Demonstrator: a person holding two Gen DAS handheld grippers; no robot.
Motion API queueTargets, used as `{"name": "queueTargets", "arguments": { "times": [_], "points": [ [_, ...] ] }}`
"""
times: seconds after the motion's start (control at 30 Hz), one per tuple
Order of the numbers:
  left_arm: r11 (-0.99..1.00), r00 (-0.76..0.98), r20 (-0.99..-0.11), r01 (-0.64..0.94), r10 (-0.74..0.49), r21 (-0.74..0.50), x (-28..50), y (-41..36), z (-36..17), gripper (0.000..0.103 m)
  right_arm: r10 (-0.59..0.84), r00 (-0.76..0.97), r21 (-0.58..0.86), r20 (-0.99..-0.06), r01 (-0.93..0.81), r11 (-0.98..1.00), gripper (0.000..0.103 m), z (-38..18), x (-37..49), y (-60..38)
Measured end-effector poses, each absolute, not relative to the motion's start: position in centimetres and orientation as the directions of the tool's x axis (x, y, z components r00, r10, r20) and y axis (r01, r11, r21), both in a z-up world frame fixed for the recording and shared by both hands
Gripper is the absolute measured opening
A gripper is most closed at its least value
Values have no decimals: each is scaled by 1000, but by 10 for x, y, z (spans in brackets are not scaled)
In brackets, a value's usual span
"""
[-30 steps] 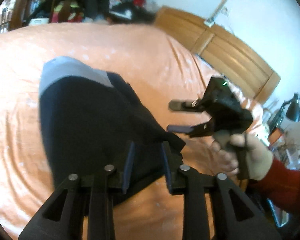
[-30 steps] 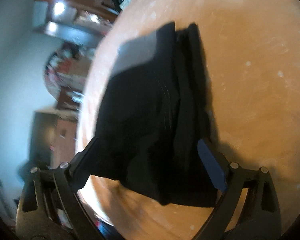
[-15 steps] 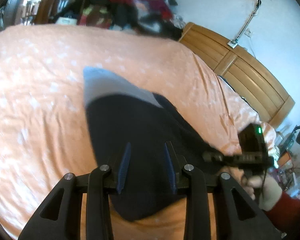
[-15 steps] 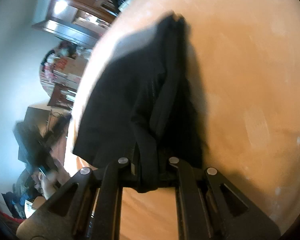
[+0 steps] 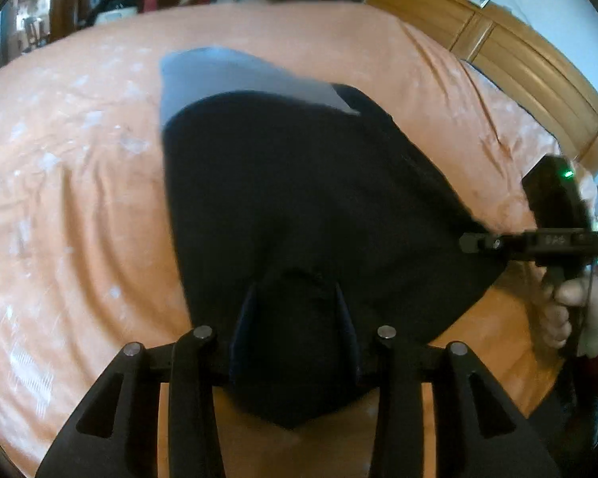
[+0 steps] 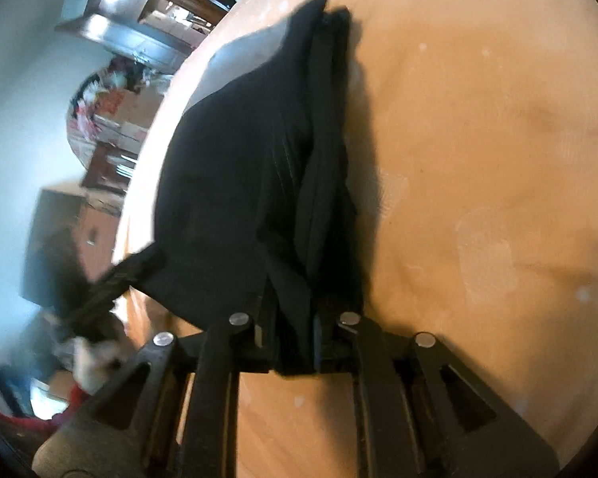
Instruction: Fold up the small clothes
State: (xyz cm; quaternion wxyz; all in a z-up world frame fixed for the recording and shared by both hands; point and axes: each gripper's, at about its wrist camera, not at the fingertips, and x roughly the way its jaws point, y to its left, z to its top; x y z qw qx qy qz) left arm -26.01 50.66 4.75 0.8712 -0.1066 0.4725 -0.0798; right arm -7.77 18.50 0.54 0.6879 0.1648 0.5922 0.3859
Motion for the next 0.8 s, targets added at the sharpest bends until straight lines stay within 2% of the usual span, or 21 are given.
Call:
{"name": "queueTargets", "arguments": {
  "times": [0.07, 0.13, 0.23, 0.27, 0.37, 0.5, 0.63, 0.7, 0.73, 0.8],
  "points": [
    [969, 594, -773, 47, -222, -242, -276, 506, 66, 41, 683, 75, 600, -726, -416, 683, 20, 33, -83, 185],
    [978, 602, -777, 33, -185, -207, -284, 505, 67, 43, 671, 170, 544, -721, -461, 701, 26, 65, -87, 180],
    [978, 504, -845, -4, -179, -210, -279, 504, 28, 59, 691, 224, 519, -688, -513, 684, 26, 92, -84, 194],
    [968, 500, -839, -10, -213, -251, -280, 506, 20, 63, 724, 190, 538, -663, -551, 638, 26, 100, -78, 211],
    [963, 518, -827, -22, -218, -268, -286, 502, 23, 63, 810, -15, 650, -587, -605, 460, 20, 98, -61, 277],
    [968, 589, -782, -2, -203, -253, -296, 500, 56, 60, 791, -222, 715, -570, -609, 344, 20, 77, -31, 353],
    [983, 634, -760, -1, -140, -182, -287, 495, 68, 60, 765, -324, 770, -557, -546, 330, 21, 48, 12, 409],
    [988, 561, -819, -14, -121, -156, -270, 494, 39, 61, 734, -349, 767, -583, -534, 355, 12, 24, 33, 430],
    [985, 523, -842, -22, -134, -171, -265, 493, 22, 67, 724, -354, 764, -592, -531, 366, 0, 15, 37, 433],
    [988, 508, -852, -18, -125, -155, -262, 487, 8, 72, 708, -372, 767, -601, -517, 380, 0, -5, 50, 439]
  ]
}}
